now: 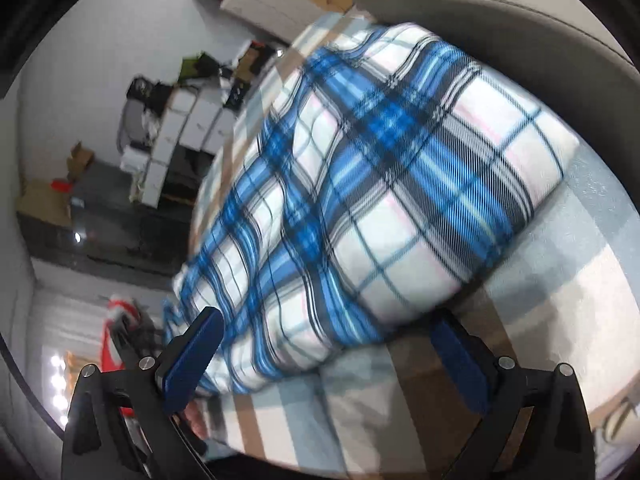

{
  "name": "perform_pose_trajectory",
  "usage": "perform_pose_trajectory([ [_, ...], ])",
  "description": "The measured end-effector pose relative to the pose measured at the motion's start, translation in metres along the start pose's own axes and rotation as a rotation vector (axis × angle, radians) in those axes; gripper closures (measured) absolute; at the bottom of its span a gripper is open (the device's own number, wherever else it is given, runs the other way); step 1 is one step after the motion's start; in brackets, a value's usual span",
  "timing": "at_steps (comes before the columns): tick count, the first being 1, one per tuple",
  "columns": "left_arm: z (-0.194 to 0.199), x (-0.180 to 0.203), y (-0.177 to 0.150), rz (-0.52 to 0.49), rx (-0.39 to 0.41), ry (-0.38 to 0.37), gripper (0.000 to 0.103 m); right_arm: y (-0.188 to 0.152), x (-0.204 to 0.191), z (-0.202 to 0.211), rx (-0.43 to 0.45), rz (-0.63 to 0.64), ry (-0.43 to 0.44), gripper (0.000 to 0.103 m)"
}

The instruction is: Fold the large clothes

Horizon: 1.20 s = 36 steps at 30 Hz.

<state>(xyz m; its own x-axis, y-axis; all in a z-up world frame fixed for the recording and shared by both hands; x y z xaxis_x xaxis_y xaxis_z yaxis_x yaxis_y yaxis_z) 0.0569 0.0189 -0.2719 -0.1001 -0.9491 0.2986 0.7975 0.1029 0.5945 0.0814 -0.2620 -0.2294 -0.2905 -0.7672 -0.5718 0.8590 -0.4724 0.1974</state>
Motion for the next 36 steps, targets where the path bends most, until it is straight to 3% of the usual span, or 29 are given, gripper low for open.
perform_pose_trajectory([
  [3,-0.002,0.001,0.0,-0.003,0.0,0.011,0.022,0.014,-0.001,-0.003,0.039,-0.013,-0.046,0.0],
  [8,-0.004,0.001,0.0,-0.012,0.004,0.023,0.02,0.039,-0.026,-0.024,0.051,0.079,-0.163,0.0],
  [11,-0.003,0.002,-0.001,-0.023,0.008,0.022,0.02,0.047,-0.029,-0.028,0.095,0.055,-0.126,0.0],
  [13,-0.002,0.002,-0.003,-0.037,0.01,0.015,0.02,0.042,-0.024,-0.025,0.144,0.058,-0.099,0.018],
  [14,-0.002,0.003,-0.003,-0.042,0.01,0.013,0.02,0.04,-0.02,-0.022,0.14,0.056,-0.117,0.057],
  [15,-0.002,0.003,-0.003,-0.043,0.009,0.012,0.02,0.042,-0.016,-0.018,0.138,0.047,-0.107,0.084],
  [18,-0.003,0.003,-0.002,-0.032,0.006,0.016,0.02,0.046,-0.005,-0.009,0.167,-0.002,-0.023,0.09],
  [20,-0.005,0.005,-0.002,-0.03,0.005,0.029,0.02,0.044,-0.009,-0.007,0.178,0.043,-0.049,0.093],
  [24,-0.007,0.011,-0.003,-0.031,0.007,0.034,0.02,0.04,-0.035,0.021,0.304,0.185,-0.111,0.096],
  [30,-0.018,0.036,0.004,-0.015,-0.018,0.002,0.02,0.043,-0.048,0.061,0.438,0.247,-0.152,0.098],
  [36,-0.037,0.072,0.019,0.058,0.001,-0.07,0.021,0.059,-0.036,0.093,0.471,0.316,-0.22,0.098],
])
Point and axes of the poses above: each gripper's, at about its wrist camera, not at the fingertips, and z roughly against the way its jaws point, x to its right, y to its top, the point moved 6 cm from there along -z, roughly the way its jaws point, and after that the axes turned 14 degrees about -y, right-handed, at the moved point
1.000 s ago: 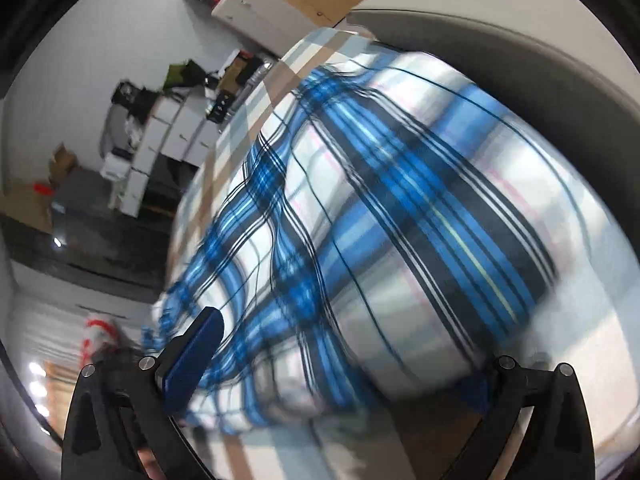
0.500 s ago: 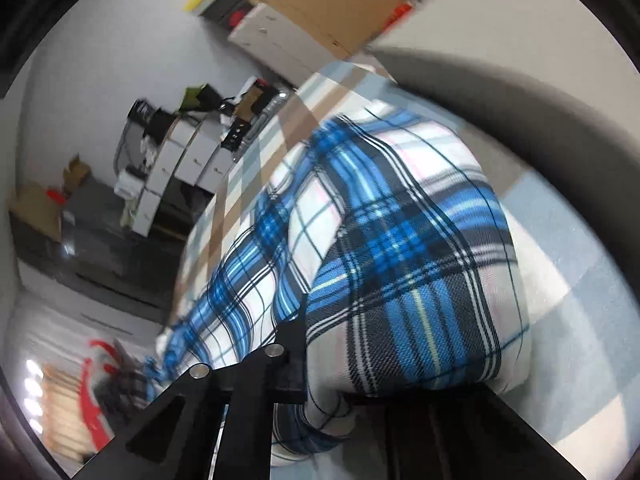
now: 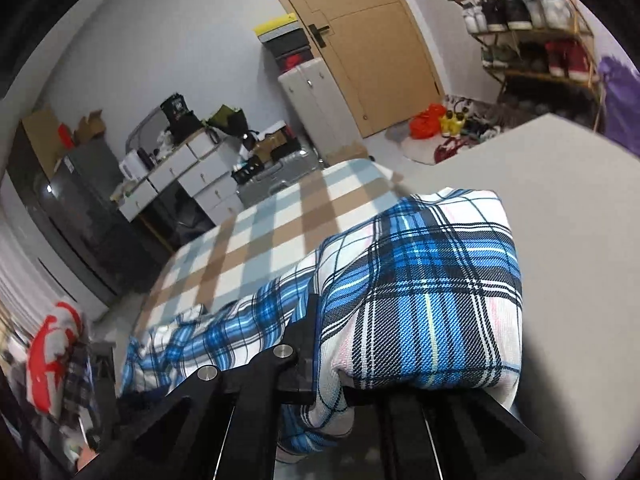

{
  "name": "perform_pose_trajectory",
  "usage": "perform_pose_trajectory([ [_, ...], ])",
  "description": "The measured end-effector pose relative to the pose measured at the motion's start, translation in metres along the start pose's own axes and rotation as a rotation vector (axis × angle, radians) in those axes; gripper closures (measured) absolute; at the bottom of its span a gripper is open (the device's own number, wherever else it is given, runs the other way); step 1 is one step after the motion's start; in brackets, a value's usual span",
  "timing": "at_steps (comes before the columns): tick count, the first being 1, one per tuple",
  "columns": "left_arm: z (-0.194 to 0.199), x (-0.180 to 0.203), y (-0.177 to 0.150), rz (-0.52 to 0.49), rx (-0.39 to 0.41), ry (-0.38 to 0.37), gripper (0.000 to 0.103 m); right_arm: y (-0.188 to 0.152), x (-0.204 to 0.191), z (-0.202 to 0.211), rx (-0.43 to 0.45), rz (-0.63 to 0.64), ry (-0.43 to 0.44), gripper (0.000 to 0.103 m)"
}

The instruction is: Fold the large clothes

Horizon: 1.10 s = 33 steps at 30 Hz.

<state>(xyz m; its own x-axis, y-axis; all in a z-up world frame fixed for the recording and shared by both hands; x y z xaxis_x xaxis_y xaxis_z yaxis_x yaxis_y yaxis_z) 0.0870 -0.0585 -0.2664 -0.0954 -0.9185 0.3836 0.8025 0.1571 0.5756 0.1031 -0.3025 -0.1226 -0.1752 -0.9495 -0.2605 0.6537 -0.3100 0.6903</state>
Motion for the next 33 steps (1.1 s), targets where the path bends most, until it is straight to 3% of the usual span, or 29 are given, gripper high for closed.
perform_pose_trajectory([
  [4,-0.013,0.029,0.006,-0.01,-0.005,-0.09,0.021,0.017,0.006,0.019,0.041,0.085,-0.069,0.098],
  [7,-0.015,0.045,0.005,-0.025,-0.021,-0.11,0.02,0.026,0.005,0.031,0.07,0.12,-0.099,0.098],
  [10,0.002,0.045,0.006,-0.017,0.027,-0.155,0.02,0.026,-0.004,0.031,0.073,0.159,-0.121,0.098],
  [15,0.034,0.03,0.002,-0.116,0.095,-0.069,0.02,0.025,-0.029,0.035,0.102,0.22,-0.151,0.098],
  [19,0.049,0.009,-0.001,-0.09,0.096,-0.098,0.02,0.021,-0.061,0.044,0.146,0.318,-0.18,0.098],
  [23,0.07,-0.014,-0.005,-0.063,0.113,-0.116,0.02,0.009,-0.117,0.053,0.213,0.462,-0.183,0.098],
  [26,0.086,-0.035,-0.005,-0.048,0.14,-0.1,0.02,-0.015,-0.17,0.058,0.26,0.572,-0.15,0.098],
  [29,0.1,-0.059,-0.007,-0.023,0.162,-0.092,0.02,-0.062,-0.223,0.052,0.288,0.724,-0.1,0.098],
  [33,0.114,-0.099,-0.009,0.072,0.194,-0.112,0.02,-0.153,-0.277,0.012,0.198,0.959,-0.02,0.096],
])
Point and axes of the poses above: each gripper's, at about its wrist camera, not at the fingertips, and z roughly against the way its jaws point, x to its right, y to its top, the point moved 6 cm from there along -z, roughly the way its jaws point, and after that the axes turned 14 degrees about -y, right-handed, at the moved point
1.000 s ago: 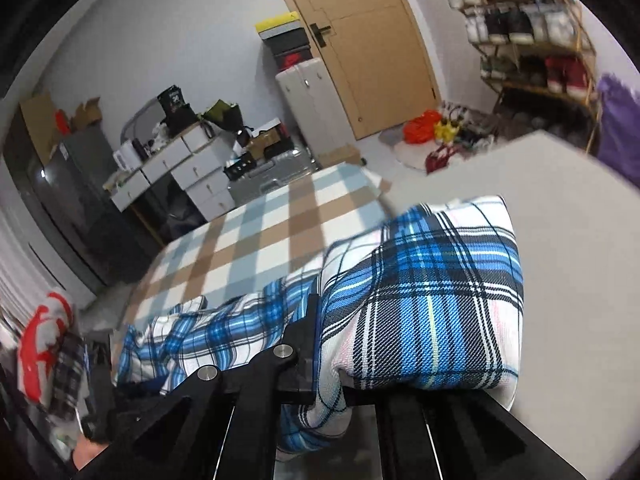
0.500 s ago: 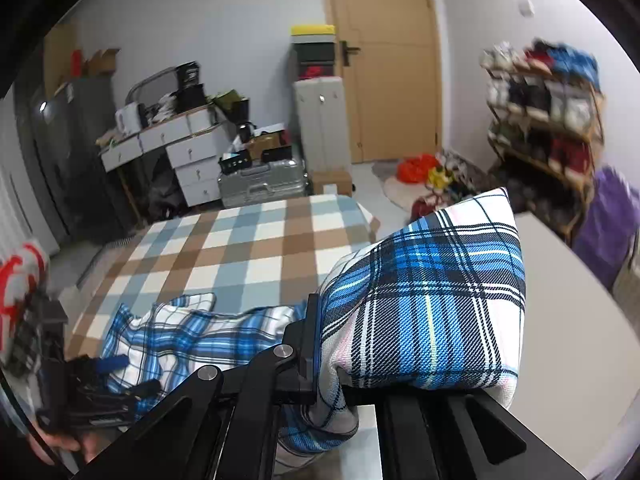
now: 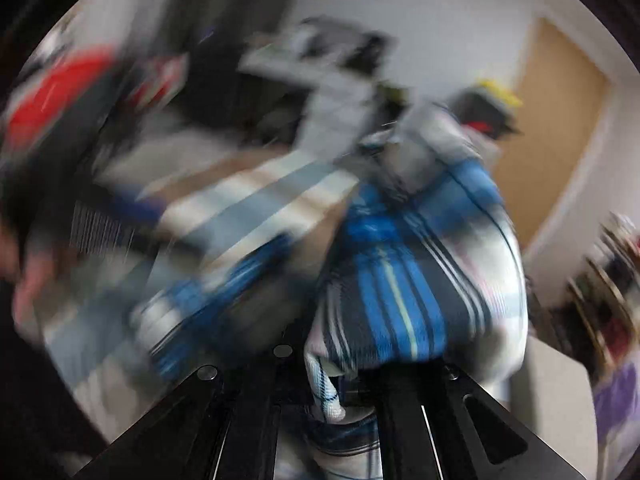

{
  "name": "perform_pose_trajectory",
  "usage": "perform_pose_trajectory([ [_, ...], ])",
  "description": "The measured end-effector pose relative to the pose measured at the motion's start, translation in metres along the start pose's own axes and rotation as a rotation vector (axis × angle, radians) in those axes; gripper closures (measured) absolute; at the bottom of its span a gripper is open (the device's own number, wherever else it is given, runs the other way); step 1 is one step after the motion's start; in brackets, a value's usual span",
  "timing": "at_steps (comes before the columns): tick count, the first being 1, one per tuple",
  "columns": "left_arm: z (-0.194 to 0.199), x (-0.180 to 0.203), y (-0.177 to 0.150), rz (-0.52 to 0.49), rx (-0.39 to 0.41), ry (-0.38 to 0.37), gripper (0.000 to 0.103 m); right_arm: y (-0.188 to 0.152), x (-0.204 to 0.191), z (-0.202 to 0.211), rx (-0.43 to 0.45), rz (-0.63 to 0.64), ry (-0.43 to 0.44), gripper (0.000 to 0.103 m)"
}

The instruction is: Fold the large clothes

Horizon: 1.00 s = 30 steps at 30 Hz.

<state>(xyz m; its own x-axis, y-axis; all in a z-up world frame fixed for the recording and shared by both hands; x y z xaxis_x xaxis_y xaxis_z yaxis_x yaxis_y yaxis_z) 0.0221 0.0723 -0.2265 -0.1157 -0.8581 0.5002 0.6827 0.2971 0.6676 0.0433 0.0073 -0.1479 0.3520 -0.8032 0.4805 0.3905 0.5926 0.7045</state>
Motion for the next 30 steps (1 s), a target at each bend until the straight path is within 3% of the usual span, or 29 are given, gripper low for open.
perform_pose_trajectory([
  [2,0.005,-0.017,0.001,0.067,0.009,-0.037,0.02,-0.016,-0.032,-0.019,-0.07,0.034,0.081,0.094],
  [4,0.002,-0.024,-0.001,0.106,-0.008,-0.069,0.02,-0.027,-0.045,-0.034,-0.132,0.01,0.132,0.075],
  [5,0.001,-0.025,-0.001,0.11,-0.013,-0.069,0.02,-0.029,-0.047,-0.037,-0.153,-0.016,0.173,0.053],
  [7,-0.001,-0.019,-0.002,0.099,-0.018,-0.073,0.02,-0.025,-0.045,-0.03,-0.136,-0.093,0.307,0.027],
  [9,0.001,-0.009,-0.001,0.09,-0.013,-0.102,0.02,-0.02,-0.031,-0.018,-0.107,-0.178,0.403,0.016],
  [14,0.006,0.029,0.009,0.02,0.055,-0.224,0.02,-0.027,0.018,-0.002,-0.127,-0.423,0.648,0.011],
  [17,0.01,0.055,0.014,-0.038,0.076,-0.329,0.02,-0.04,0.057,-0.005,-0.13,-0.59,0.697,0.004],
  [20,-0.007,0.082,0.014,-0.119,-0.002,-0.375,0.02,-0.057,0.096,-0.021,-0.155,-0.764,0.683,0.004],
  [24,-0.049,0.105,0.005,-0.167,-0.149,-0.29,0.02,-0.067,0.14,-0.035,-0.152,-0.959,0.703,0.004],
  [28,-0.085,0.094,-0.014,-0.188,-0.276,-0.092,0.02,-0.074,0.166,-0.04,-0.142,-1.056,0.697,0.004],
  [29,-0.09,0.089,-0.017,-0.189,-0.295,-0.052,0.023,-0.076,0.169,-0.042,-0.145,-1.073,0.694,0.003],
  [30,-0.09,0.087,-0.021,-0.194,-0.304,-0.045,0.031,-0.079,0.168,-0.042,-0.15,-1.084,0.696,0.002],
])
Point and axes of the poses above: each gripper's, at about its wrist camera, not at the fingertips, and z roughly against the way its jaws point, x to its right, y to its top, the point moved 6 cm from there along -z, roughly the way its jaws point, and after that the axes turned 14 degrees about -y, right-handed, at the moved point
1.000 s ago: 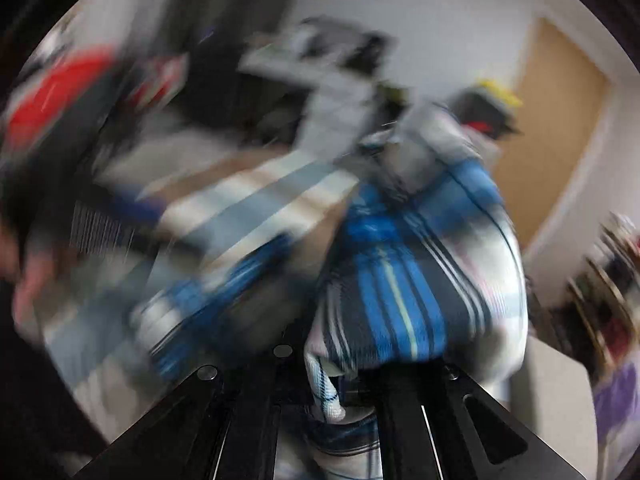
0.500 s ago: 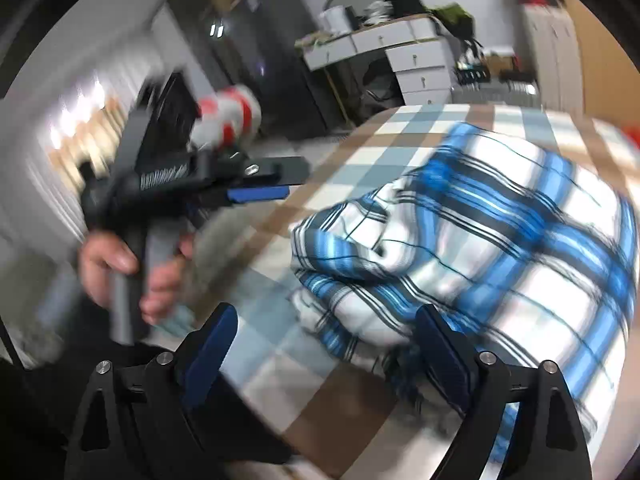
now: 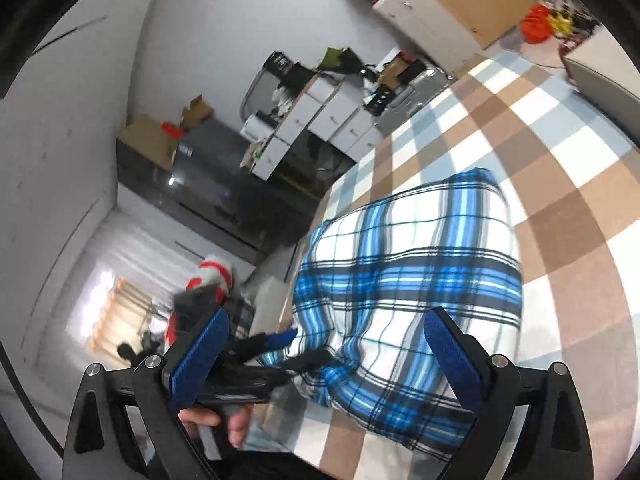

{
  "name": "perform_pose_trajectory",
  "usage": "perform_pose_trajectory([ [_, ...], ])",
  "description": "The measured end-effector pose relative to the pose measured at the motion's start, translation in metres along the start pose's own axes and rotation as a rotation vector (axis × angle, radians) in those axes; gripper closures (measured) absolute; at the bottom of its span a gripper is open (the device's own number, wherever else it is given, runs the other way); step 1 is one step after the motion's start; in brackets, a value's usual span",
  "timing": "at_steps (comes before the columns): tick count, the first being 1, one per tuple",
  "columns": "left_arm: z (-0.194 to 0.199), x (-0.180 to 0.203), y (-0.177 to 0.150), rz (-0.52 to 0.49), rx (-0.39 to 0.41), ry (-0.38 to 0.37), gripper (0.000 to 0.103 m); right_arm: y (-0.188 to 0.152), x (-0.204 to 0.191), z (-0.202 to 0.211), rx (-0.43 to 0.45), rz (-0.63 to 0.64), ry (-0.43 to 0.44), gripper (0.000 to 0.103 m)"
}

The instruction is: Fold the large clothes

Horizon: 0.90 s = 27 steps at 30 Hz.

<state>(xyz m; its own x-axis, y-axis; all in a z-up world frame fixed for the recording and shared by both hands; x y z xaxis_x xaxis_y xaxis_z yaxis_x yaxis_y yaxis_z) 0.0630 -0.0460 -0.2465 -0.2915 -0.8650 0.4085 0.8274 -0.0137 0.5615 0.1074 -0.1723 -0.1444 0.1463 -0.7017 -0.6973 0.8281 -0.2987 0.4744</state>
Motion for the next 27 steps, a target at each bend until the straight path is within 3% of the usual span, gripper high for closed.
perform_pose_trajectory([
  [2,0.001,-0.002,-0.003,-0.026,-0.009,0.063,0.061,0.001,0.003,0.001,-0.013,-0.025,0.018,0.002],
  [3,0.001,-0.006,-0.005,-0.031,-0.029,0.106,0.092,0.001,0.004,-0.001,-0.024,-0.033,0.02,0.002],
  [4,0.003,-0.009,-0.006,-0.021,-0.044,0.103,0.097,0.001,0.008,0.004,-0.029,-0.038,0.022,0.002],
  [8,0.031,-0.012,-0.004,0.058,0.065,-0.068,0.102,-0.008,0.005,0.008,-0.038,-0.041,0.029,0.002],
  [11,0.05,-0.024,-0.009,0.182,0.146,-0.227,0.102,-0.011,0.002,0.007,-0.048,-0.039,0.03,0.002],
  [14,0.048,-0.035,-0.023,0.219,0.16,-0.255,0.102,-0.015,0.003,0.001,-0.066,-0.026,0.0,0.002],
  [17,0.038,-0.052,-0.038,0.32,0.165,-0.337,0.102,-0.022,0.005,-0.009,-0.103,-0.014,-0.028,0.002],
  [22,0.024,-0.077,-0.061,0.411,0.13,-0.391,0.096,-0.043,0.02,-0.043,-0.23,-0.019,-0.114,0.002],
  [24,0.039,-0.079,-0.063,0.439,0.126,-0.428,0.095,-0.048,0.026,-0.052,-0.257,-0.026,-0.127,0.001],
  [27,0.05,-0.082,-0.068,0.426,0.131,-0.425,0.092,-0.047,0.027,-0.052,-0.253,-0.044,-0.114,0.0],
])
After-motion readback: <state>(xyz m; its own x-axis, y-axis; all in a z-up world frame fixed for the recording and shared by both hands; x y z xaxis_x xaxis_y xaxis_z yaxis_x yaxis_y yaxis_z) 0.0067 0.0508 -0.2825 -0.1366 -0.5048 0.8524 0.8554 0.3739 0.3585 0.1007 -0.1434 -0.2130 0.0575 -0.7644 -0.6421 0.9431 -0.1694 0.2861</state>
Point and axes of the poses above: each gripper's, at about its wrist camera, not at the fingertips, and z roughly against the way its jaws point, x to its right, y to its top, the point moved 6 cm from there along -z, roughly the way its jaws point, and after that the axes turned 14 degrees about -y, right-handed, at the moved point
